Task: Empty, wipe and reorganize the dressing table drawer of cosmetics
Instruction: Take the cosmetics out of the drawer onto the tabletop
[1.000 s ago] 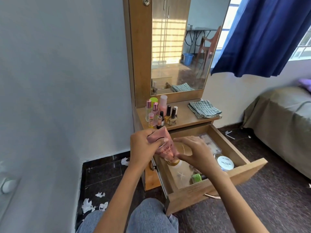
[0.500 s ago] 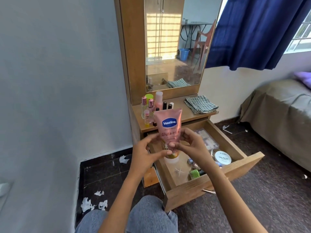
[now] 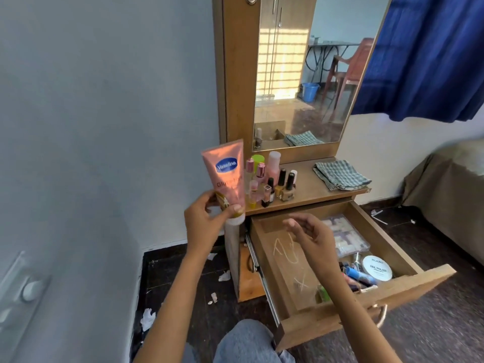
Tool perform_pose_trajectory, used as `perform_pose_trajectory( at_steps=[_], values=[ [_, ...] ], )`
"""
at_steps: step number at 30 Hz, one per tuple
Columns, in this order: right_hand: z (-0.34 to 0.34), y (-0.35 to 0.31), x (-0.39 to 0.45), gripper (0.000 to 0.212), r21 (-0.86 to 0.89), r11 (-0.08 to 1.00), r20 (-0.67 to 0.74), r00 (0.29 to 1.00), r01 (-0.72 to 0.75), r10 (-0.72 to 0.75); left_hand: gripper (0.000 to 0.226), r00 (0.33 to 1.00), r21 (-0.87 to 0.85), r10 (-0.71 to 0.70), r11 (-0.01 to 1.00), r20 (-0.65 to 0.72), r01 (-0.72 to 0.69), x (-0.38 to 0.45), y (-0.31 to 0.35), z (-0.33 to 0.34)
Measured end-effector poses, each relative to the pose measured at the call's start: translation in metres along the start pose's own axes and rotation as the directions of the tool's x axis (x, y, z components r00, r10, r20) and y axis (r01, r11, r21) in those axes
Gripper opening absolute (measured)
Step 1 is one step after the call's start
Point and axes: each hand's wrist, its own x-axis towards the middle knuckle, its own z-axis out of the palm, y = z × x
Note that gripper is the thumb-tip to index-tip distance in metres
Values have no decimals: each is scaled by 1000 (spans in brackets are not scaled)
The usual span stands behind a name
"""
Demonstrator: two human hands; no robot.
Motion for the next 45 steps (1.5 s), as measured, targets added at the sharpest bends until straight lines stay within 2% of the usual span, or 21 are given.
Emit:
perform_pose_trajectory(
  at_steps=[5, 12, 23, 28, 31, 33, 35, 37, 40, 43, 45],
  values=[
    [1, 24, -5, 16, -142, 990, -60, 998, 12, -21, 37, 996, 76, 36, 997, -78, -31, 66, -11, 8],
    [7, 29, -3, 15, -174, 985, -85, 996, -15, 0, 41, 998, 142, 45, 989, -33, -40, 116, -36, 46],
    [7, 28, -4, 16, -215, 977, -84, 996, -11, -7, 40, 998, 182, 51, 982, 29, -55, 126, -49, 74],
    [8, 30, -5, 15, -230, 972, -80, 997, -37, 19, 42, 998, 134, 53, 989, 35, -57, 119, -51, 68],
    [8, 32, -5, 7, -264, 963, -72, 997, -44, 26, 39, 995, 107, 63, 993, -79, -55, 98, -52, 58],
    [8, 32, -4, 6, -283, 958, -75, 997, -45, 25, 28, 970, 120, 113, 989, -214, -88, 67, -47, 54],
    [7, 31, -4, 7, -302, 952, -76, 997, -42, 20, 19, 942, 165, 173, 978, -288, -129, 26, -37, 56],
    [1, 28, -3, 5, -314, 948, -65, 997, -53, 34, 12, 945, 193, 239, 961, -223, -197, -17, -24, 66],
    [-27, 29, 5, 5, -413, 908, -6, 997, -75, 80, 8, 950, 192, 310, 931, 33, -311, -62, -15, 88],
    [-67, 37, 10, 7, -574, 814, -27, 995, -90, 91, 13, 900, 228, 329, 889, 287, -398, -72, -13, 110],
    [-87, 43, 8, 7, -688, 719, -46, 994, -101, 97, 19, 834, 263, 288, 856, 470, -444, -69, -11, 126]
  ],
)
